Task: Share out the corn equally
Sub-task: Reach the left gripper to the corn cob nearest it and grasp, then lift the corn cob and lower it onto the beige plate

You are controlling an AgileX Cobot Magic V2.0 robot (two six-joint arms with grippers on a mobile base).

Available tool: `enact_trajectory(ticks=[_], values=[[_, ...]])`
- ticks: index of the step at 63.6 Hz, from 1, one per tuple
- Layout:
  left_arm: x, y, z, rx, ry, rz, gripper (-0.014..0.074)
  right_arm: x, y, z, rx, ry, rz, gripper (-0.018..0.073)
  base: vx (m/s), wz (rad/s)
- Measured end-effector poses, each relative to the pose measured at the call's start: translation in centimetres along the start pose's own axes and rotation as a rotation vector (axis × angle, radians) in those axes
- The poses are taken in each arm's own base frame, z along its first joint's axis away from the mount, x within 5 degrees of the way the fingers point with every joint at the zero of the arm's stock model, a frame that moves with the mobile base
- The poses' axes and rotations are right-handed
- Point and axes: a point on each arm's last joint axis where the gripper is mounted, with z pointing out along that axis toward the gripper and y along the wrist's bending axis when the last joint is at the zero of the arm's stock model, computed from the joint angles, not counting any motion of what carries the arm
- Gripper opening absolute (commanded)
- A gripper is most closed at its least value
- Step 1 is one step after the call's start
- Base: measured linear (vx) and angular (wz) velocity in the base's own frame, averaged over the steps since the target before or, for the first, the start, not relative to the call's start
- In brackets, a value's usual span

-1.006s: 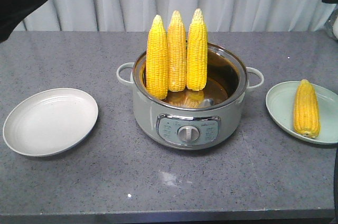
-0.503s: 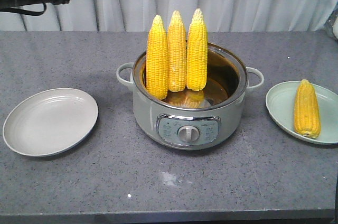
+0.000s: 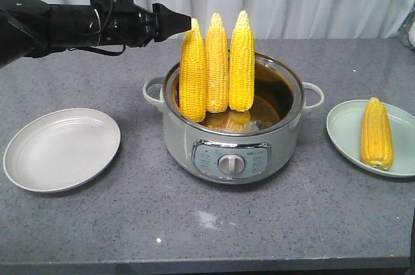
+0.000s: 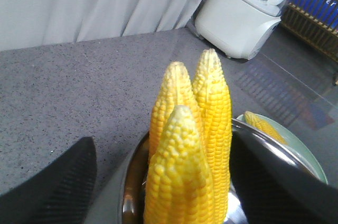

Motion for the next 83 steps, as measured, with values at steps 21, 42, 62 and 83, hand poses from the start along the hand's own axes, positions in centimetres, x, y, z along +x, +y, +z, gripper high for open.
enact_trajectory(ticks=[21,42,62,83], values=[[1.4,0.3,1.8,-0.006,0.029,-0.017,0.0519,0.0,0.0,0.0,-0.002,0.003,0.000,0.0571,0.00,0.00],[2.8,-0.3,3.5,0.006,0.058,-0.023,0.0514,0.0,0.0,0.0,-0.002,0.005,0.000,0.0571,0.00,0.00],[2.9,-0.1,3.7,-0.003,0.057,-0.026,0.0277,0.0,0.0,0.0,-0.002,0.005,0.000,0.0571,0.00,0.00],[1.8,-1.1,2.8,0.007,0.034,-0.008,-0.0008,0.1,0.0,0.0,-0.001,0.006,-0.001,0.0571,0.00,0.00]])
